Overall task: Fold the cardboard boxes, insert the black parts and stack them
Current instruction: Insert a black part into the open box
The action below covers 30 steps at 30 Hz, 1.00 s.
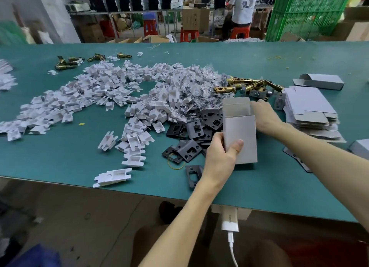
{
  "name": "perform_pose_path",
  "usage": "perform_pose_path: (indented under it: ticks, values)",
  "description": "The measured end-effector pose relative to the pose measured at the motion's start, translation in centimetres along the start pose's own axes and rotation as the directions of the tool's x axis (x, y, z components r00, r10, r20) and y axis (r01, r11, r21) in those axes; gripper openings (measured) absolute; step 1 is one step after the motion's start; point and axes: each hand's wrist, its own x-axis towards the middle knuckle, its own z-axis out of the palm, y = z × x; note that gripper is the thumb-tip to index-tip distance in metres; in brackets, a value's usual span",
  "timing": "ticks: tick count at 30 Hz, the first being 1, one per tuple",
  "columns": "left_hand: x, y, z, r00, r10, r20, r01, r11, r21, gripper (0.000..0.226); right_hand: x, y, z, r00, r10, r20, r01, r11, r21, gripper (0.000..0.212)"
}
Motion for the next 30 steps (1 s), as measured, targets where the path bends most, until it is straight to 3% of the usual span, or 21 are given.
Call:
perform_pose_path:
  ticks: [5, 7, 9, 12, 13, 15, 17, 20, 28, 30]
  values:
    - [-0.1, 0.2, 0.1, 1.0, 0.01, -0.005, -0.01, 1.0, 0.014, 0.024, -1.2, 0.3, -0.9, 0.999, 0.035, -0.004, -0.034, 0.997, 0.075, 0.032]
    - [-0.2, 0.3, 0.1, 1.0, 0.004, -0.008, -0.004, 1.0, 0.02, 0.024, -1.8, 0.3, -0.9, 0.999, 0.024, -0.026, -0.021, 0.993, 0.116, 0.022]
    - [-0.3, 0.5, 0.2, 1.0, 0.003, -0.01, -0.002, 1.0, 0.025, 0.024, -2.4, -0.4, -1.3, 0.99, -0.079, -0.115, 0.094, 0.987, 0.133, 0.041]
    - [-0.4, 0.8, 0.1, 0.998, 0.022, -0.066, -0.025, 0.999, -0.048, 0.018, -3.0, -2.8, -2.2, 0.899, -0.381, -0.213, 0.422, 0.885, 0.198, 0.022]
    - [-0.5, 0.8, -0.1, 0.994, 0.036, -0.107, -0.047, 0.993, -0.105, 0.017, -2.9, -3.6, -2.3, 0.881, -0.422, -0.215, 0.467, 0.845, 0.259, 0.018]
    - [-0.7, 1.0, -0.4, 0.981, 0.043, -0.191, -0.086, 0.971, -0.221, 0.016, -3.0, -5.4, -2.2, 0.897, -0.409, -0.167, 0.438, 0.782, 0.443, 0.022]
    - [-0.7, 1.0, -0.8, 0.97, 0.026, -0.24, -0.095, 0.956, -0.277, 0.014, -2.7, -6.3, -1.4, 0.901, -0.417, -0.12, 0.417, 0.755, 0.505, 0.023]
    - [-0.6, 0.7, -0.7, 0.972, 0.01, -0.235, -0.076, 0.958, -0.275, 0.013, -2.3, -5.9, -0.2, 0.91, -0.415, 0.016, 0.371, 0.828, 0.421, 0.007]
    - [-0.4, 0.5, -0.5, 0.984, -0.008, -0.178, -0.038, 0.966, -0.255, 0.016, -1.6, -4.8, -0.2, 0.875, -0.46, 0.151, 0.464, 0.886, 0.009, 0.024]
    - [-0.3, 0.6, -0.4, 0.985, -0.009, -0.17, -0.035, 0.966, -0.256, 0.017, -1.7, -4.6, -0.2, 0.893, -0.421, 0.158, 0.426, 0.905, 0.008, 0.023]
